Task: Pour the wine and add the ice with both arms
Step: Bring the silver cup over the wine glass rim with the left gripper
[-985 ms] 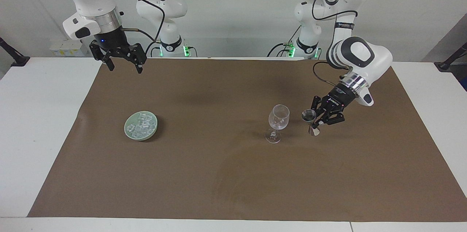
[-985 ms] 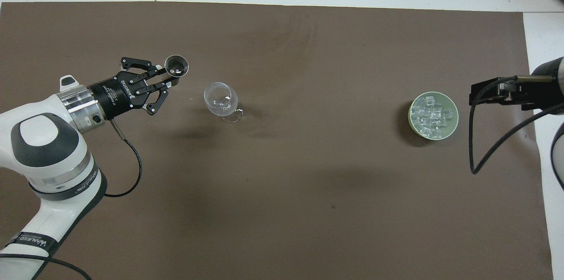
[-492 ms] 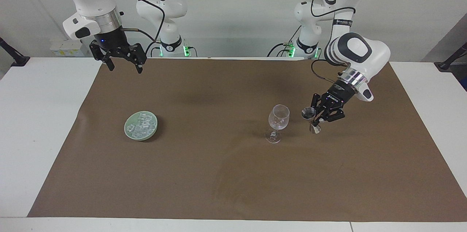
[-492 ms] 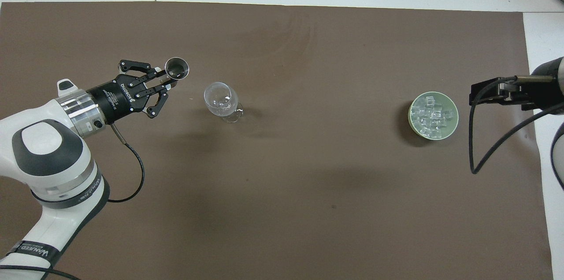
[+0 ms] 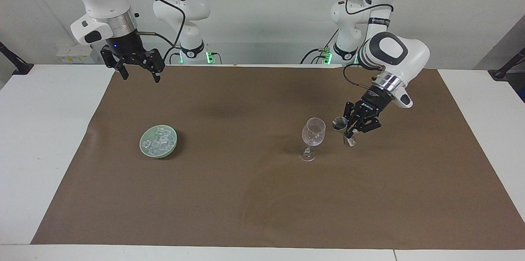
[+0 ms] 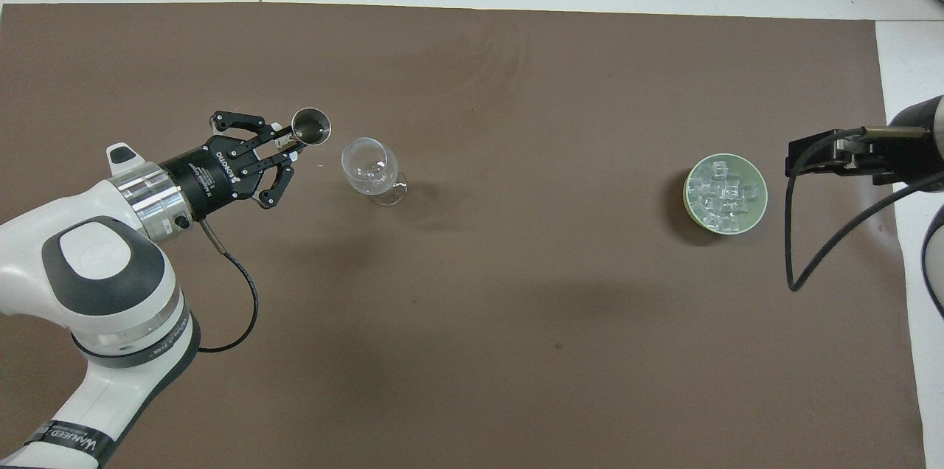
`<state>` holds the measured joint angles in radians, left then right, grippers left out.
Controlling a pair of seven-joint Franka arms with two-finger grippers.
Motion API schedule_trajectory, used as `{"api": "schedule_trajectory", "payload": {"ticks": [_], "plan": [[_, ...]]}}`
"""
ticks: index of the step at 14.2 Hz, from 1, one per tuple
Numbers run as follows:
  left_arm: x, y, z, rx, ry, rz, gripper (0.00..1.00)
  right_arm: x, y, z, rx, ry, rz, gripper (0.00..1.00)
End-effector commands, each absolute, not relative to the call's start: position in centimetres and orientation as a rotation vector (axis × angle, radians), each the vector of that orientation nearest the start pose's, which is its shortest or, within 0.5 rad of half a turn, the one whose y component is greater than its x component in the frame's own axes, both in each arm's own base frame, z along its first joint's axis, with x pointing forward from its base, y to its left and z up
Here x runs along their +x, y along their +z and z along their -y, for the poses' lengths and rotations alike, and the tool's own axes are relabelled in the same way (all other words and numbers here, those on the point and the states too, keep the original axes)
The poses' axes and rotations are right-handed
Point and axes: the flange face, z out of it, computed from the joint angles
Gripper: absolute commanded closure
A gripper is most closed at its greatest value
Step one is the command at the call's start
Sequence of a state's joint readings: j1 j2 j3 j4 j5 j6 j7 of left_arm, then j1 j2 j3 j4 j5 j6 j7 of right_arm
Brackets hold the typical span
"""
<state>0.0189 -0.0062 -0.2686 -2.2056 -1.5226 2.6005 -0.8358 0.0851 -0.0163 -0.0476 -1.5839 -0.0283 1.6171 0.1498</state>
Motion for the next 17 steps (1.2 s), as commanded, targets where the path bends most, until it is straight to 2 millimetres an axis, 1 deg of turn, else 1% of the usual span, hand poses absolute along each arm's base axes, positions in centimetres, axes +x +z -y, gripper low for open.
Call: {"api": "schedule_trajectory", "payload": {"ticks": [1,4,5,10,12,13,14,17], "plan": [[52.3,41.7,12.5,1.303,-0.234,-1.697,1.00,54.9,63.2,-1.4,-3.152,-0.104,-0.161,0.00],[51.7,41.7,12.6,1.308,-0.212,-1.707,1.00,54.9,63.2,-1.4,-3.152,-0.104,-0.161,0.00],[51.4,41.7,12.9,1.315,-0.213,-1.705,1.00,54.9,63.2,-1.4,-3.152,-0.104,-0.161,0.00],[51.3,42.1,12.5,1.307,-0.167,-1.716,1.00,54.9,63.2,-1.4,-3.152,-0.104,-0.161,0.00],[51.0,42.1,13.3,1.318,-0.156,-1.715,1.00,54.9,63.2,-1.4,-3.152,-0.104,-0.161,0.00],[51.0,42.2,13.3,1.316,-0.142,-1.718,1.00,54.9,63.2,-1.4,-3.150,-0.104,-0.161,0.00],[50.8,42.3,13.7,1.322,-0.139,-1.715,1.00,54.9,63.2,-1.4,-3.150,-0.104,-0.161,0.00],[50.5,42.3,14.2,1.361,-0.081,-1.696,1.00,54.9,63.2,-1.4,-3.152,-0.104,-0.161,0.00]]}}
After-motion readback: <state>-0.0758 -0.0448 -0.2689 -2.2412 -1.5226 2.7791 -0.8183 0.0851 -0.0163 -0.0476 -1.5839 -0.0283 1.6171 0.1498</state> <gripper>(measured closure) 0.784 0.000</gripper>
